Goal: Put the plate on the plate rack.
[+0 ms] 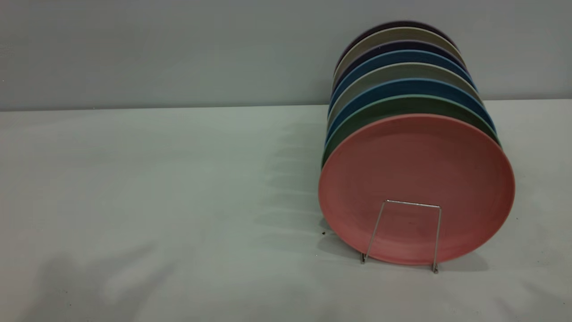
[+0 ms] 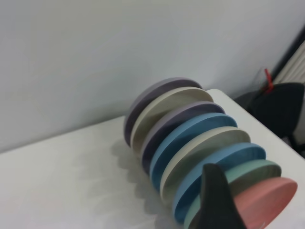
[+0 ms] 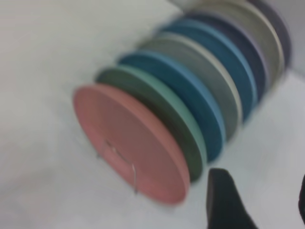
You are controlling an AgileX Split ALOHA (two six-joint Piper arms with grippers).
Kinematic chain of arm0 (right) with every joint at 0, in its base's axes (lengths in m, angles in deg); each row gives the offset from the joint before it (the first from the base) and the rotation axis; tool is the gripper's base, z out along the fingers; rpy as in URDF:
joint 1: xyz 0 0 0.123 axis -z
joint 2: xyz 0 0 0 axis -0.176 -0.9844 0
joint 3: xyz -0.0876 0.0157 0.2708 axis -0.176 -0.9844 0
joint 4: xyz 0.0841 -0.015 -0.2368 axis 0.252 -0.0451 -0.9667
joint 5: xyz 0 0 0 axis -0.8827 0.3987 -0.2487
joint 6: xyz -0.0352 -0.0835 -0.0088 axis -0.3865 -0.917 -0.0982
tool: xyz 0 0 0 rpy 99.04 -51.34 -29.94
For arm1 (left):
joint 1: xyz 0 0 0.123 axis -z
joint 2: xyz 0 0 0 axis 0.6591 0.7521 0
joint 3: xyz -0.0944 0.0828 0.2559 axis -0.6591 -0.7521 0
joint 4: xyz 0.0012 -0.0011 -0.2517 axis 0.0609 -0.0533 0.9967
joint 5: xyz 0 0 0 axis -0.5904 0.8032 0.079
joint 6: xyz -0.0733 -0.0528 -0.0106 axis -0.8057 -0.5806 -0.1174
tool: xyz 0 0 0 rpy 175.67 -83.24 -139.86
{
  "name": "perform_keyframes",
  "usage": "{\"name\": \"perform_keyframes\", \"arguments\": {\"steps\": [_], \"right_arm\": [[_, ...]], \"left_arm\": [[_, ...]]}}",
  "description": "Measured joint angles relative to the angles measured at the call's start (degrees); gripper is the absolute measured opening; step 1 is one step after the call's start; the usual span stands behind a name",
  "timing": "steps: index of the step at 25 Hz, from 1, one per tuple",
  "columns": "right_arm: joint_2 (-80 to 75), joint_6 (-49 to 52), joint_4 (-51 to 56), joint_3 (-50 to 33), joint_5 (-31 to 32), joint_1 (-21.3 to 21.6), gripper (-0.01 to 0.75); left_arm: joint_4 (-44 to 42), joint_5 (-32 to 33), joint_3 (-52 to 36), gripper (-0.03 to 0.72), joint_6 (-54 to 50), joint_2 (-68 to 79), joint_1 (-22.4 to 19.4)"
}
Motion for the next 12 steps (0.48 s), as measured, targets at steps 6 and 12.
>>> {"name": "perform_keyframes", "arguments": {"steps": [6, 12], "right_arm": [[2.15, 13.32, -7.46, 0.00, 9.66, 0.00, 0.383], [9.55, 16.13, -7.69, 0.00, 16.33, 0.00, 0.357]], "left_arm": [[-28.25, 2.79, -0.17, 0.476, -26.22, -15.42, 0.00], [-56.51, 12.38, -0.17, 0.476, -52.49, -27.74, 0.00]]}}
